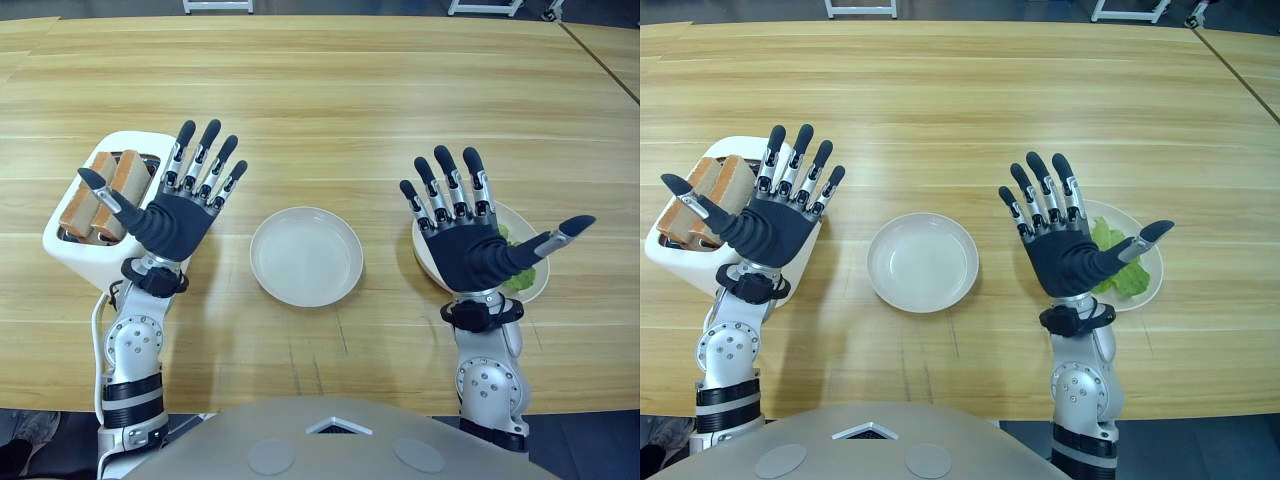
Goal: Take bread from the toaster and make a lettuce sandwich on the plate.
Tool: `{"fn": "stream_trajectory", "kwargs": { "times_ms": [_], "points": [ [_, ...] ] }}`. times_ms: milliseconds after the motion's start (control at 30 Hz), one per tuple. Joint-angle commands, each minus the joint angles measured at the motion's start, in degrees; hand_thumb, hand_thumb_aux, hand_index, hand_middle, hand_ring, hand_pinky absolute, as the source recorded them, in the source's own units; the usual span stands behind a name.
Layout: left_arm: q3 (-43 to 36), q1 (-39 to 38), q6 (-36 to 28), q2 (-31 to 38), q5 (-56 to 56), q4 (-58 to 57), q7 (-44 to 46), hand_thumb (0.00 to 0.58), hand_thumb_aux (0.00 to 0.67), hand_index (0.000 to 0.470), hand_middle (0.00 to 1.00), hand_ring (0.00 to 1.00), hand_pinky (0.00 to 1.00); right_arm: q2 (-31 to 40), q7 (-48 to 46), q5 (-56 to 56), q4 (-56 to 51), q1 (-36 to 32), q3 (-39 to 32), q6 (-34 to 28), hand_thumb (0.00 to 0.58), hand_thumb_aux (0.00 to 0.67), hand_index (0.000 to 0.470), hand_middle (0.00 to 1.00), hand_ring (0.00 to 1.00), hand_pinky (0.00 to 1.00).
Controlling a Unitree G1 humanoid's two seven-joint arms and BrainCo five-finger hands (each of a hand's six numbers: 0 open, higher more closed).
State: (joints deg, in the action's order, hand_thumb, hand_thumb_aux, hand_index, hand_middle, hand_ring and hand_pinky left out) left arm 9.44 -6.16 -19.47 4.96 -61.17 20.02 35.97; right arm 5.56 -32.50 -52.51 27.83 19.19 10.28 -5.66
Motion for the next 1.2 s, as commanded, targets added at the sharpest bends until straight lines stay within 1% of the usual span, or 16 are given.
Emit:
{"fn": "stream_trajectory", "kwargs": {
  "times_ms": [33,167,233,300,367,467,533,567,633,667,733,800,900,967,1067,1200],
  "points": [
    [0.16,-2.87,-0.92,1.17,-0.46,3.99,-0.3,0.0,0.0,0.0,0.0,0.0,0.0,0.05,1.49,-0.1,2.81,1.77,-0.64,-0.97,0.0,0.0,0.0,0.0,0.0,0.0],
    [-0.48,-4.49,-0.89,1.07,-0.26,6.19,-0.49,0.0,0.0,0.0,0.0,0.0,0.0,0.65,2.58,-0.15,2.58,0.11,-1.33,-2.19,0.0,0.0,0.0,0.0,0.0,0.0],
    [-0.43,-4.02,1.09,0.46,2.28,5.71,-1.02,0.0,0.0,0.0,0.0,0.0,0.0,0.51,3.26,1.42,0.98,-1.73,-1.94,-2.24,0.0,0.0,0.0,0.0,0.0,0.0],
    [0.01,-3.06,2.99,-0.32,5.99,5.26,-4.69,0.0,0.0,0.0,0.0,0.0,0.0,-1.26,6.14,4.65,-0.04,-3.12,-2.62,-0.92,0.0,0.0,0.0,0.0,0.0,0.0],
    [0.64,-3.38,4.85,-1.11,11.71,7.32,-11.15,0.0,0.0,0.0,0.0,0.0,0.0,-2.32,9.84,10.14,-0.15,-3.22,-3.34,0.48,0.0,0.0,0.0,0.0,0.0,0.0],
    [-0.35,-7.27,6.04,-0.35,22.72,18.99,-20.02,0.0,0.0,0.0,0.0,0.0,0.0,-0.08,12.74,14.93,3.76,-1.08,-2.3,-0.12,0.0,0.0,0.0,0.0,0.0,0.0],
    [2.64,-6.61,3.08,2.96,26.8,30.14,-26.57,0.0,0.0,0.0,0.0,0.0,0.0,2.24,14.39,16.69,7.45,0.27,-0.65,-1.52,0.0,0.0,0.0,0.0,0.0,0.0],
    [6.08,-4.26,1.28,5.8,30.66,34.55,-30.18,0.0,0.0,0.0,0.0,0.0,0.0,3.63,14.91,16.76,8.72,0.2,0.19,-2.56,0.0,0.0,0.0,0.0,0.0,0.0],
    [11.39,-0.1,0.93,14.56,45.99,38.54,-32.7,0.0,0.0,0.0,0.0,0.0,0.0,5.55,17.99,21.76,8.98,-1.46,1.03,-3.59,0.0,0.0,0.0,0.0,0.0,0.0],
    [12.66,0.54,0.52,20.4,54.5,38.17,-32.21,0.0,0.0,0.0,0.0,0.0,0.0,5.98,19.24,25.84,8.45,-1.69,0.83,-2.57,0.0,0.0,0.0,0.0,0.0,0.0],
    [13.4,-0.04,-1.2,28.9,65.13,34.51,-30.25,0.0,0.0,0.0,0.0,0.0,0.0,6.88,19.94,34.24,7.49,-0.83,-0.42,1.78,0.0,0.0,0.0,0.0,0.0,0.0],
    [12.92,-2.32,-1.85,35.22,74.63,28.31,-28.68,0.0,0.0,0.0,0.0,0.0,0.0,8.39,19.14,39.87,6.53,0.2,-1.01,5.32,0.0,0.0,0.0,0.0,0.0,0.0],
    [8.88,-5.94,-0.51,43.55,91.72,17.33,-28.37,0.0,0.0,0.0,0.0,0.0,0.0,9.66,17.92,44.35,5.12,1.28,-0.53,10.17,0.0,0.0,0.0,0.0,0.0,0.0],
    [5.58,-6.65,-0.57,46.74,100.2,11.37,-28.48,0.0,0.0,0.0,0.0,0.0,0.0,10.39,17.41,46.83,3.49,1.72,-0.68,13.1,0.0,0.0,0.0,0.0,0.0,0.0],
    [1.21,-6.4,-1.53,49.73,111.48,2.4,-28.66,0.0,0.0,0.0,0.0,0.0,0.0,10.69,17.15,48.53,1.86,1.99,-0.93,15.34,0.0,0.0,0.0,0.0,0.0,0.0],
    [-1.38,-4.7,-1.31,51.06,118.66,-3.23,-28.09,0.0,0.0,0.0,0.0,0.0,0.0,10.72,16.56,48.54,1.51,2.71,-1.11,16.8,0.0,0.0,0.0,0.0,0.0,0.0]
  ]
}}
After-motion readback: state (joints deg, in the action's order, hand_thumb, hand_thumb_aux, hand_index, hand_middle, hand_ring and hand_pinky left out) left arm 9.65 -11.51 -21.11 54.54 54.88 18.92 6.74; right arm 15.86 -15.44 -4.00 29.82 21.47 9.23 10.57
